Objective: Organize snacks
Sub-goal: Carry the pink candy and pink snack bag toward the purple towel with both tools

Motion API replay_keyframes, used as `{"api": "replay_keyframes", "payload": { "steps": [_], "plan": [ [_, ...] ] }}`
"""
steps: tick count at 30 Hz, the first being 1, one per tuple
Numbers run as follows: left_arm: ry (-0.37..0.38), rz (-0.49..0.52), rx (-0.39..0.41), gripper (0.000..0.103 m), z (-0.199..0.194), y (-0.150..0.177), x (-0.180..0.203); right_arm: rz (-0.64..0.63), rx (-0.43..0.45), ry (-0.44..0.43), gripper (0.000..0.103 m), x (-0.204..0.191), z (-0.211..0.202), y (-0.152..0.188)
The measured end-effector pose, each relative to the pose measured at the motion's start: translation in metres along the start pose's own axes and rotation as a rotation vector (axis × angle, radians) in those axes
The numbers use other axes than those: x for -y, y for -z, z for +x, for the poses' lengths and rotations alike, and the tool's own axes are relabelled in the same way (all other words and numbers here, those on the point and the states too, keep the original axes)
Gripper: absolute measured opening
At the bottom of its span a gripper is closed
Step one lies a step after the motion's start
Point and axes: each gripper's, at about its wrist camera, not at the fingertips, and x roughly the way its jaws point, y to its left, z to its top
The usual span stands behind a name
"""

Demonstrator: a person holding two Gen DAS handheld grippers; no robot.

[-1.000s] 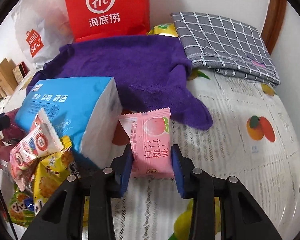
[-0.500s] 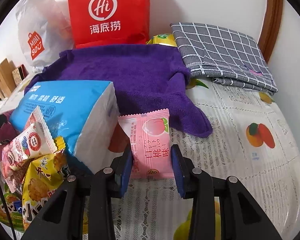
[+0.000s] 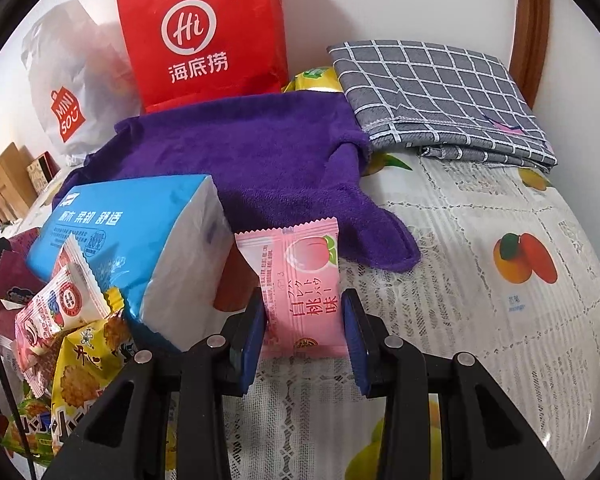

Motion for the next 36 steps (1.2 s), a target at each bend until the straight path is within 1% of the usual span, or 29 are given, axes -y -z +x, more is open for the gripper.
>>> {"api": "replay_keyframes", "payload": {
  "steps": [5, 11, 13, 17, 21, 25, 31, 36],
  "plan": [
    [-0.012, 0.003, 0.007, 0.064, 0.001, -0.001, -0.001, 0.016, 0.016, -0.007, 0.037, 0.003, -0.003, 0.0],
    [-0.008, -0.023, -0.004, 0.064, 0.0, -0.001, -0.004, 0.0, 0.057, -0.005, 0.037, 0.001, -0.011, 0.0],
    [-0.012, -0.016, -0.004, 0.064, -0.004, 0.0, -0.001, 0.004, 0.072, -0.007, 0.037, 0.003, -0.015, 0.0],
    [-0.015, 0.015, -0.017, 0.063, -0.013, 0.003, 0.007, 0.01, 0.067, -0.017, 0.036, 0.003, -0.023, 0.0],
    [0.016, 0.016, -0.024, 0.063, -0.025, 0.002, 0.01, 0.026, 0.077, -0.042, 0.036, -0.001, -0.04, -0.002],
    [0.029, 0.022, -0.008, 0.063, -0.04, -0.003, 0.016, 0.018, 0.098, -0.019, 0.036, -0.012, -0.064, -0.007],
    [0.06, 0.041, 0.002, 0.063, -0.058, -0.005, 0.032, 0.02, 0.118, -0.027, 0.036, -0.022, -0.094, -0.011],
    [0.097, 0.061, 0.001, 0.063, -0.063, -0.008, 0.051, 0.018, 0.134, -0.068, 0.036, -0.034, -0.114, -0.013]
  ]
}}
